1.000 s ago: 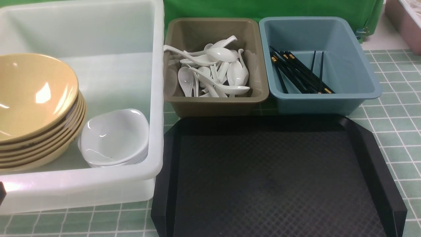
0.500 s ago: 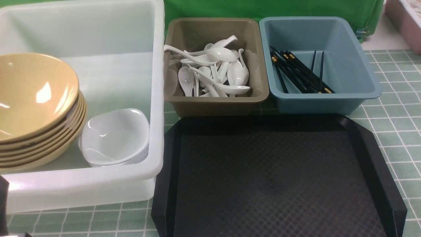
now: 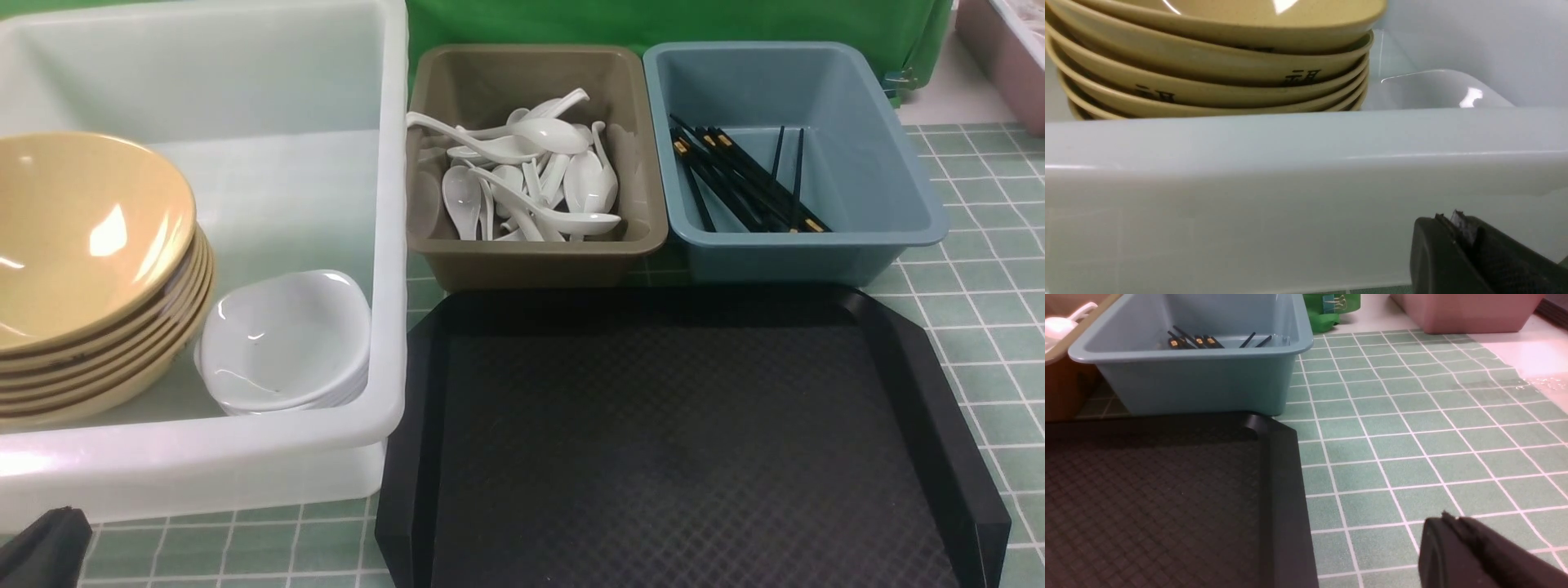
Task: On blue table put chopsticks spoon bowls plates into blue grey white boxes.
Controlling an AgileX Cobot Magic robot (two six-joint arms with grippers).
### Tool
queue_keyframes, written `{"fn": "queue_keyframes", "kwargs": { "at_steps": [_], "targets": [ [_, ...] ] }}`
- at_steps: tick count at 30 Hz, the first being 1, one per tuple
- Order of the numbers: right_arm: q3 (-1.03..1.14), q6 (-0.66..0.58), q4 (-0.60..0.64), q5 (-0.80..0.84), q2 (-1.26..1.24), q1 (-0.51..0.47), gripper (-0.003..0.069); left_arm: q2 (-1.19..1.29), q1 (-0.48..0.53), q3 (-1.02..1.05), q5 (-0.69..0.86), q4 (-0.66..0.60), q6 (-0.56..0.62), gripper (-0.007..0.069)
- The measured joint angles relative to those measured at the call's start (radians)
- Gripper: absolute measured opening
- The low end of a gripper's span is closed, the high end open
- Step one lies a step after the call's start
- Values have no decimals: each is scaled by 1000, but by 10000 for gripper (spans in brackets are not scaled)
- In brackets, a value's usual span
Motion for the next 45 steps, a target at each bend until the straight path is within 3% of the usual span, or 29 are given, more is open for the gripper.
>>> {"fn": "queue_keyframes", "kwargs": {
  "at_steps": [8, 17, 45],
  "targets": [
    [0, 0, 0, 0, 0, 0, 62, 0, 6, 0, 0, 1, 0, 1],
    [0, 0, 0, 0, 0, 0, 70, 0, 88, 0, 0, 1, 0, 1],
    [0, 0, 0, 0, 0, 0, 102, 0, 89, 0, 0, 3, 0, 1]
  ]
}}
